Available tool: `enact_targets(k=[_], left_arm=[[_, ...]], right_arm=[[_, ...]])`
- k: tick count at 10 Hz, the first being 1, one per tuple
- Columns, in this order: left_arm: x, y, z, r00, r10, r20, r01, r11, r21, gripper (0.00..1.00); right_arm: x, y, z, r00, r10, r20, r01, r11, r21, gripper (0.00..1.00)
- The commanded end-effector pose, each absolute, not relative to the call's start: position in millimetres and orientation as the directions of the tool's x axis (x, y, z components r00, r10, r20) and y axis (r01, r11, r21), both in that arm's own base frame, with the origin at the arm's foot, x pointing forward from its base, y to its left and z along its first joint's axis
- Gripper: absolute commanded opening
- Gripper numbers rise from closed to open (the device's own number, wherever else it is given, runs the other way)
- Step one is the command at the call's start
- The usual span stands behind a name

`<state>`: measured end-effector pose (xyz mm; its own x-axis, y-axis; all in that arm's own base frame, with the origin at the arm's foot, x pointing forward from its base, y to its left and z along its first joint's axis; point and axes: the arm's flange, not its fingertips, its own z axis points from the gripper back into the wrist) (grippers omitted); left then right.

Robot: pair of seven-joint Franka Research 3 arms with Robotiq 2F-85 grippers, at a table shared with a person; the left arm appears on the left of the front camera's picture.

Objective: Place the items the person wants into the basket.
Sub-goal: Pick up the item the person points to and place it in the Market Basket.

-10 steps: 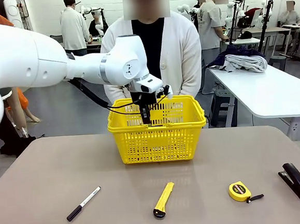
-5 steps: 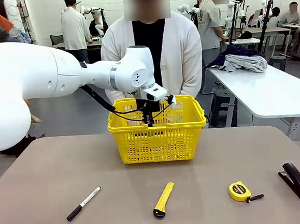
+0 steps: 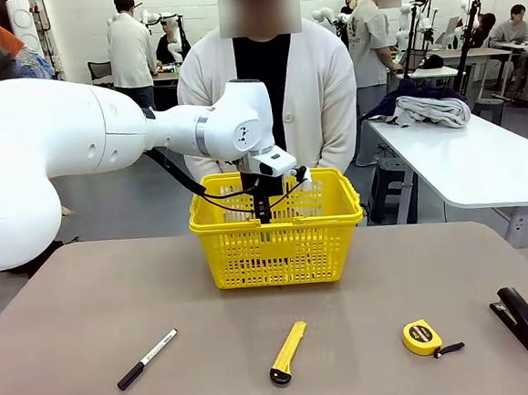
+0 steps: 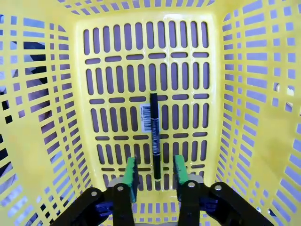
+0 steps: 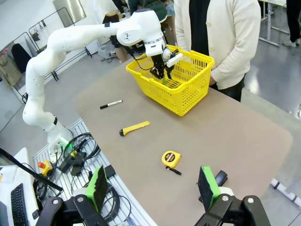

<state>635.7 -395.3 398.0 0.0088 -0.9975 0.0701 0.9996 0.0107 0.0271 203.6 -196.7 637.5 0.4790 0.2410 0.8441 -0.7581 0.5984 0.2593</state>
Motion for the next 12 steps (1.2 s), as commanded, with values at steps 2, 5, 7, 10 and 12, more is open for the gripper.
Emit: enact_targets(k=[2,5,7,10,12], left_arm=[[646,-401,402,-0.018,-0.999,0.044,1.000,-0.017,0.025,1.00],[645,-402,403,-0.018,-0.999,0.038,1.000,-0.018,0.021,1.00],[644,-401,405,-0.018,-0.999,0.034,1.000,-0.017,0.024,1.00],[622,-370,451,-0.011,-0.999,0.031,0.999,-0.009,0.047,1.00],[573,-322,507,0.063,-0.998,0.014,0.993,0.064,0.097,1.00]], right_arm=[[205,-196,639,0.463,0.238,0.854,-0.769,0.588,0.253,1.00],[205,-196,639,0.463,0.238,0.854,-0.769,0.588,0.253,1.00],[205,-196,639,0.463,0.238,0.854,-0.769,0.588,0.253,1.00],[205,-196,639,0.463,0.238,0.854,-0.769,0.588,0.253,1.00],[205,-196,639,0.463,0.238,0.854,-0.769,0.588,0.253,1.00]])
